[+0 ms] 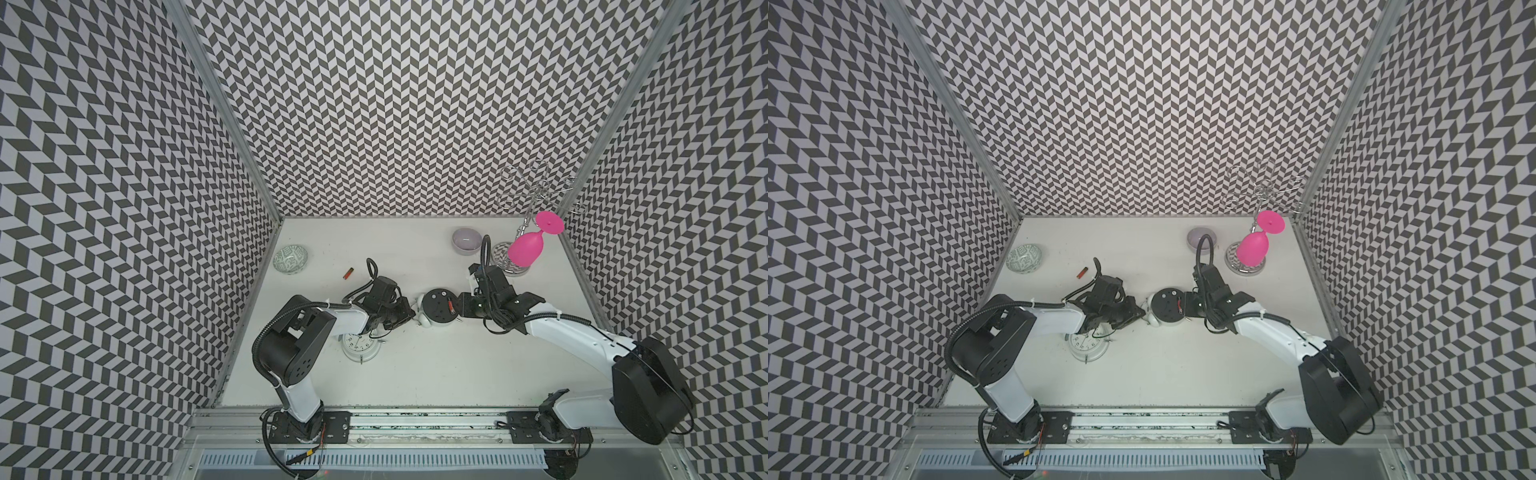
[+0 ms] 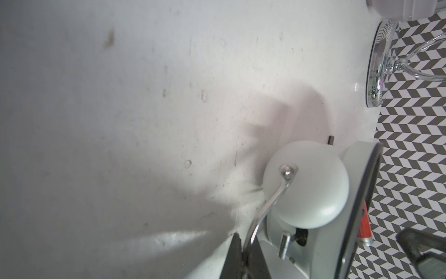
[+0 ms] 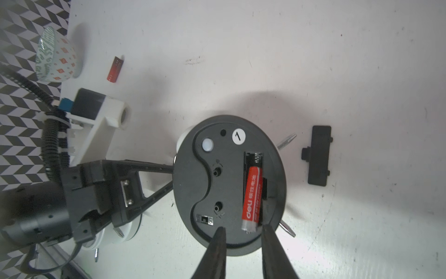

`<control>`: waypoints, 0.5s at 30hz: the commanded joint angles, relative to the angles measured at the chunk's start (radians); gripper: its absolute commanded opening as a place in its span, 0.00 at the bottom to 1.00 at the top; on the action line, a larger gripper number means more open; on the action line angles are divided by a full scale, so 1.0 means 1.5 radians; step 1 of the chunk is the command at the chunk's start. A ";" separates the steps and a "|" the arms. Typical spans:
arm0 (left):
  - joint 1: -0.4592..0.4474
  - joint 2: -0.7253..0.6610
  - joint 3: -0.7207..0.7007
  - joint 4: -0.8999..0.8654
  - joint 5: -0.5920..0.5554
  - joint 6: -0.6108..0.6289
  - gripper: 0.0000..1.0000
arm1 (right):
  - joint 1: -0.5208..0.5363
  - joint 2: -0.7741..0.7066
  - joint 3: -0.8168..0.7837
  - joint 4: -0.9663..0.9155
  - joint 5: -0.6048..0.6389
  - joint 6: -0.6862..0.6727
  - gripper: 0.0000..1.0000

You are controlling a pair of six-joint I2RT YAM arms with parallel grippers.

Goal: Insert the battery into the alarm
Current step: Install the battery in the alarm.

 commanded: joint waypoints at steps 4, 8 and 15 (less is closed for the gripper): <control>0.004 -0.001 0.021 -0.016 0.000 0.000 0.00 | 0.001 -0.031 -0.032 0.038 -0.035 0.007 0.19; 0.004 0.003 0.023 -0.019 0.006 0.005 0.00 | 0.001 -0.014 -0.029 0.059 -0.047 0.020 0.15; 0.005 0.009 0.033 -0.041 0.007 0.024 0.00 | 0.002 0.009 -0.011 0.067 -0.046 0.019 0.14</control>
